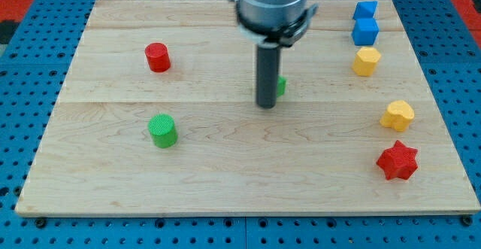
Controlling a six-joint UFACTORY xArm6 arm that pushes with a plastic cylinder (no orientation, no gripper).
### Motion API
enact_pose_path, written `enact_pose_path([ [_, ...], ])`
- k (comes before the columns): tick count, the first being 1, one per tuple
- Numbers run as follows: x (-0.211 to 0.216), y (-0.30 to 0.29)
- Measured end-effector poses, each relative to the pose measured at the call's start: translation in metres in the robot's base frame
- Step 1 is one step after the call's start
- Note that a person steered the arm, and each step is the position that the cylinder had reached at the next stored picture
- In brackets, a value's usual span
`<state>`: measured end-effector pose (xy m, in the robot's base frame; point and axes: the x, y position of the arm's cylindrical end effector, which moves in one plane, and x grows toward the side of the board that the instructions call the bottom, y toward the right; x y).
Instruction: Push the green star towards the center right of the board
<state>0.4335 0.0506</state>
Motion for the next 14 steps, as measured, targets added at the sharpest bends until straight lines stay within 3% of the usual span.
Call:
enact_pose_path([
  [1, -0.03, 0.03],
  [2, -0.03, 0.03],
  [4, -0.011, -0.056],
  [5, -0.018, -0.069],
  [6, -0.105, -0.062],
  [8, -0.105, -0.059],
  [10, -0.066, 0.069],
  [12, -0.077, 0.076],
  [13, -0.111, 0.036],
  [14, -0.074, 0.012],
])
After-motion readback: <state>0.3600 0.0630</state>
